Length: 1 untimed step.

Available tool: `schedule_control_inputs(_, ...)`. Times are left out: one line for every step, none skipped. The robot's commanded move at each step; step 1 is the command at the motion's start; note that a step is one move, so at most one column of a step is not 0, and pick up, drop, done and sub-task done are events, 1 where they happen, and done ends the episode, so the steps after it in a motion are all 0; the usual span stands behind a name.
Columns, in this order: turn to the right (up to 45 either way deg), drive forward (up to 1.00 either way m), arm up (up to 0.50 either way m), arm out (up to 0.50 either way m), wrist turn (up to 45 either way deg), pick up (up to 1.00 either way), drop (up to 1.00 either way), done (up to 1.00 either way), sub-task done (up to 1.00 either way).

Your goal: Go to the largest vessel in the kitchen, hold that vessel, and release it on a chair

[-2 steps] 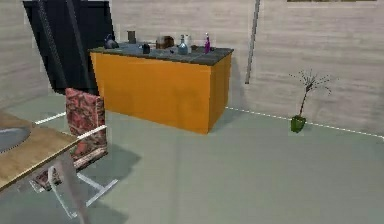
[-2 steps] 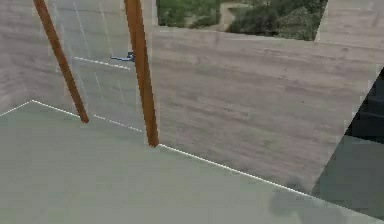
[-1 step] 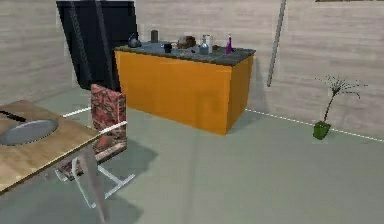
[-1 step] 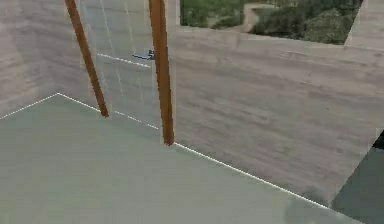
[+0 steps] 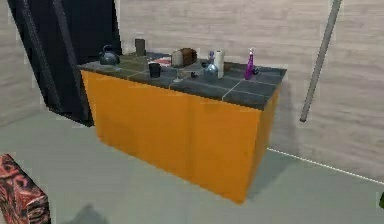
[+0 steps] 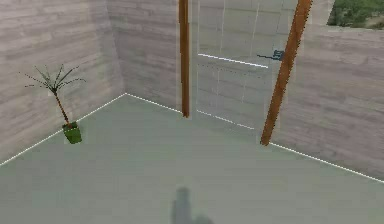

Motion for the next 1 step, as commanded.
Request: schedule_control_inputs(-3.0,0.0,0.0,0.0,0.0,0.0,0.0,0.0,0.0)
